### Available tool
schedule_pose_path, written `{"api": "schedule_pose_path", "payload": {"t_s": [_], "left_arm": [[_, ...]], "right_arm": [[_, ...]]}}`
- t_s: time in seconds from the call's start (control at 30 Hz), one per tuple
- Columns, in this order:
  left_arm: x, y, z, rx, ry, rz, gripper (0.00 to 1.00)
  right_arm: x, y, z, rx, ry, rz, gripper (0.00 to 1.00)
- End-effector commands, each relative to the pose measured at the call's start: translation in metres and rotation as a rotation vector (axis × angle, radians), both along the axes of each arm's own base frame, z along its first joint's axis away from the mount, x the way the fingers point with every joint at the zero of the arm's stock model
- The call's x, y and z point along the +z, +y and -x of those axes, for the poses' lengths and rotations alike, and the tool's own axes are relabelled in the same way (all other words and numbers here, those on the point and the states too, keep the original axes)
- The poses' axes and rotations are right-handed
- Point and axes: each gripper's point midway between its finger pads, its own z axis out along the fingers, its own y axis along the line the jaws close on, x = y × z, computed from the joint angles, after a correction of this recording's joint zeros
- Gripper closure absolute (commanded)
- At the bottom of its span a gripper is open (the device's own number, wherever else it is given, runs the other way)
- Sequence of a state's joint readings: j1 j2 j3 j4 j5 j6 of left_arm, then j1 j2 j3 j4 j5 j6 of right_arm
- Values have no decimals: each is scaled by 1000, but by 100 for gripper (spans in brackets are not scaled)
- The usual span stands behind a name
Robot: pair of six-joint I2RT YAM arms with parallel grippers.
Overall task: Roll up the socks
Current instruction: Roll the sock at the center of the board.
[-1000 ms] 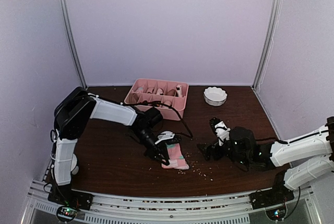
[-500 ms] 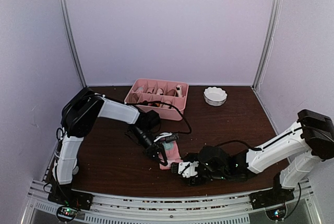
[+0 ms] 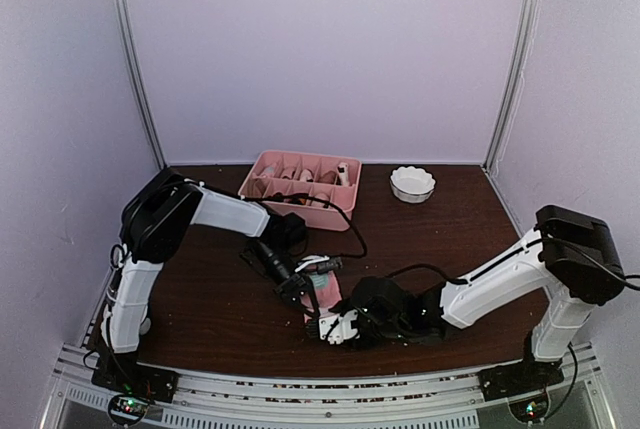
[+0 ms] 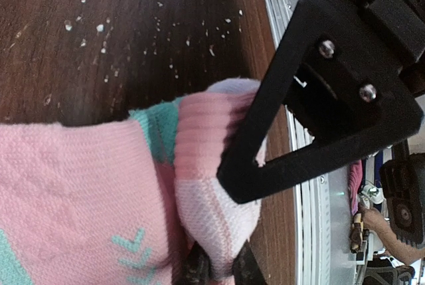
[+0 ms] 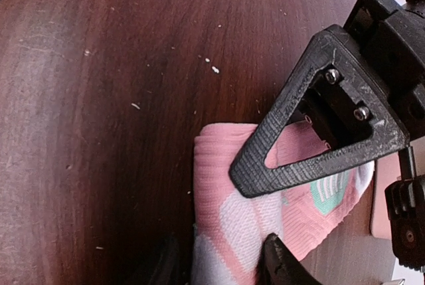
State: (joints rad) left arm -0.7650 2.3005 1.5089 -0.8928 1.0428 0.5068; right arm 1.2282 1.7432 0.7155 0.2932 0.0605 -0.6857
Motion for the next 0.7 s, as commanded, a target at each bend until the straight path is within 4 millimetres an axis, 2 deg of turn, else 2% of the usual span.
{"api": "schedule_pose_path", "payload": {"t_s": [0.0,0.1,0.23,0.27,0.37,0.47,0.67], "left_arm": [[-68,44,15,-75,-40,-266,96],[-61,42,16,-83,-45,-243,87],[-47,41,13,-93,-92,-197,54],[-41,41,11,-92,-113,-176,50],[-23,41,3,-79,-188,-110,46],[-2,43,-9,-58,-286,-53,46],[40,53,-49,97,-426,14,46]], "right_arm": [[-37,-16,-5,-17,55,123,62],[-51,-23,-3,-26,137,168,74],[-61,-30,10,-25,276,192,93],[-62,-30,15,-21,314,192,95],[-68,-31,29,-19,417,206,100],[-73,-30,41,-37,517,205,100],[-70,-26,59,-78,633,192,100]]}}
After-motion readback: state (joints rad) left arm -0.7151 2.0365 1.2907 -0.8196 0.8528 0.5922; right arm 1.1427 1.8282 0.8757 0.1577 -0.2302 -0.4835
